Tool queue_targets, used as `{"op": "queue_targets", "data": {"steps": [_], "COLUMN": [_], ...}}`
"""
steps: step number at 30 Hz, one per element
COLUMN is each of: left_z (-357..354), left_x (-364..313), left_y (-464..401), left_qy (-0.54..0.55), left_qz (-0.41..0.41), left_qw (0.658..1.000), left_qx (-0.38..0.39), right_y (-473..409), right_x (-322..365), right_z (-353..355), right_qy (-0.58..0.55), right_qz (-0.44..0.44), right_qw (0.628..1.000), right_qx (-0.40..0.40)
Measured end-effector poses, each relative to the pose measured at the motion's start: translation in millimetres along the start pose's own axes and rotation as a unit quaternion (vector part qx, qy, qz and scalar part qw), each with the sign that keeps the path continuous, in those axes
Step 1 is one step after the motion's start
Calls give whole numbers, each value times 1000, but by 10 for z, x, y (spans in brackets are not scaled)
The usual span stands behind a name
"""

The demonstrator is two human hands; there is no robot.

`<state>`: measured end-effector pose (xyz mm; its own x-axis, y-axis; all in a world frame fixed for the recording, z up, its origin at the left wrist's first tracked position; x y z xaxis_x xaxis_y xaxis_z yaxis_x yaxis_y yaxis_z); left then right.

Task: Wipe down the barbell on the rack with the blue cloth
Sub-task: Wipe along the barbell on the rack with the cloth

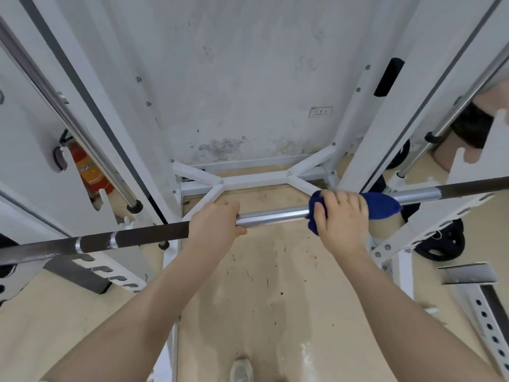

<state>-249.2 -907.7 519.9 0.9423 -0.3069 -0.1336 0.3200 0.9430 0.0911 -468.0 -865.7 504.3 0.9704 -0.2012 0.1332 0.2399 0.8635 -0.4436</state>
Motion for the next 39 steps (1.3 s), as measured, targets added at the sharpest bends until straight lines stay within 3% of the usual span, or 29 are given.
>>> {"op": "queue_targets", "data": {"steps": [2, 3, 7, 9, 13, 15, 17, 21, 24, 26, 29, 32, 34, 36, 39], "left_z": [-8, -4, -23, -18, -1, -7, -26, -38, -20, 20, 105, 161, 110, -12, -171], "left_x": [-13, -17, -1, 9, 8, -40, -81, -69, -64, -108, -294, -603, -821, -1035, -1390], "left_y": [-12, -2, 32, 46, 24, 1, -14, -19, 23, 49, 49, 11, -49, -103, -141], "left_qy": [-16, -15, -1, 5, 2, -21, -35, -15, -16, -20, 4, 62, 81, 87, 71], "left_qz": [-7, -9, -24, -37, -57, -71, -85, -73, -52, -44, -63, -90, -84, -62, -54], "left_qw": [1000, 1000, 999, 998, 997, 997, 996, 997, 998, 998, 995, 988, 987, 990, 992], "left_qx": [8, 4, -38, -59, -45, -20, -8, -6, -18, -40, -76, -108, -114, -89, -85], "right_y": [51, 111, 370, 266, 12, -3, 74, 448, 279, 93, -37, 53, 152, 232, -16], "right_x": [187, 388, 939, 736, 46, 41, 237, 769, 496, 61, -583, -516, -302, -200, -530], "right_z": [-70, -113, -222, -182, -49, -68, -128, -276, -249, -184, -94, -194, -251, -258, -115], "right_qy": [-26, -36, -44, -53, -45, -44, -40, -24, -15, -15, -31, -42, -45, -61, -85], "right_qz": [-52, -36, 195, 233, 21, -69, -103, 82, 187, 140, -2, -78, -51, 40, 135], "right_qw": [998, 999, 980, 971, 999, 996, 994, 996, 982, 990, 999, 994, 996, 997, 987], "right_qx": [-11, -7, 22, 25, -19, -29, -16, -21, -17, -17, -44, -58, -54, -35, -15]}}
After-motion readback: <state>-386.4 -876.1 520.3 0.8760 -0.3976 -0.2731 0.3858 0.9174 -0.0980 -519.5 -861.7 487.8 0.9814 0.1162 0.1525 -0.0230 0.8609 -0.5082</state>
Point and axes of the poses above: each hand's wrist, its own y-axis away from the middle knuckle, its own z-axis out of the back of the hand, x = y × z, the point moved 6 cm from there along -y, towards the middle knuckle, and after that the axes turned 2 degrees about -y, right-handed, at the moved point
